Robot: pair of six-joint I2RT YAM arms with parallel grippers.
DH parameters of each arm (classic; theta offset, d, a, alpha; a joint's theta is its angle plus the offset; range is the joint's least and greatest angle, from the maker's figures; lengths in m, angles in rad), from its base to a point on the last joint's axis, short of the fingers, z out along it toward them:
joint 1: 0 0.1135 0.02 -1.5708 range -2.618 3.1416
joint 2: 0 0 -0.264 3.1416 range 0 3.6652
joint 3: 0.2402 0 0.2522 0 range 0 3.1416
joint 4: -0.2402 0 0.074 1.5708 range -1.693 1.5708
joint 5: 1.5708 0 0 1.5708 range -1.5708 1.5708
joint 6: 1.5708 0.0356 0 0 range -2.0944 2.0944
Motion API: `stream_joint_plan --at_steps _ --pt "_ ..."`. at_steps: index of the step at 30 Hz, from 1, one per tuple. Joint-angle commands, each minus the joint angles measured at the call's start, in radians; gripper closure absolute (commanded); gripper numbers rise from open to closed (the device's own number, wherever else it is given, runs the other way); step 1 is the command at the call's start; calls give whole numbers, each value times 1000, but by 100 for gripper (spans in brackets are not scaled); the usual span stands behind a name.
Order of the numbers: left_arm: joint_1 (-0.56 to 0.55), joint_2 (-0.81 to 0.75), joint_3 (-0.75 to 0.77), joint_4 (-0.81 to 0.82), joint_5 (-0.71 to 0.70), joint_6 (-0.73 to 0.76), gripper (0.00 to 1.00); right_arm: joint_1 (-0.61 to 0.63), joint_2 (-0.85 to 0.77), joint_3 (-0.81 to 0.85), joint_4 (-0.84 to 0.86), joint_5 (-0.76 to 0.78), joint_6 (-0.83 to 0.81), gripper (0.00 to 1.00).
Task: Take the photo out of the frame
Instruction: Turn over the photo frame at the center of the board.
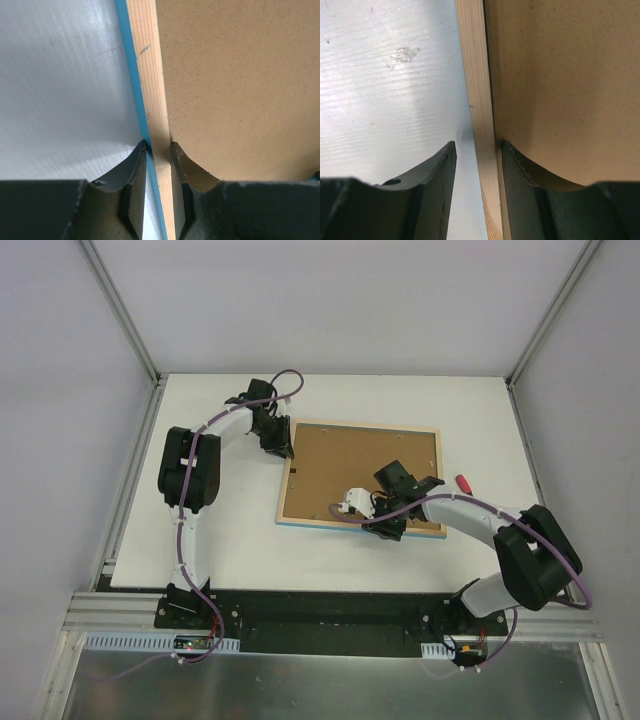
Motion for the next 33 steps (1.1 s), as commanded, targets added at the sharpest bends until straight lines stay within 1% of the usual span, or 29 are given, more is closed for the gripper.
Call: stream_joint_plan --at_steps 1,6,10,12,16,19,27,29,33 --pt "18 16 -19 -34 -35 12 96 6 37 40 6 19 15 57" --pt "20 19 -18 -34 -35 12 97 10 65 43 -2 25 14 59" --pt "18 19 -18 -34 -34 12 97 13 73 47 -16 16 8 63" --pt "18 17 -18 -34 -34 12 97 18 71 49 -25 16 3 64" --pt "18 17 -18 -34 -35 10 96 25 68 49 -45 5 -15 91" --pt "18 17 -18 -33 -34 12 96 30 56 41 -46 -4 -24 99" --pt "20 5 -15 -36 -29 18 95 32 16 41 -43 -7 -15 99" --pt "20 -6 -11 -34 -14 27 90 32 8 44 -43 -18 -11 99" --pt "20 -70 -2 -33 34 64 66 32 16 58 -59 -33 -6 99"
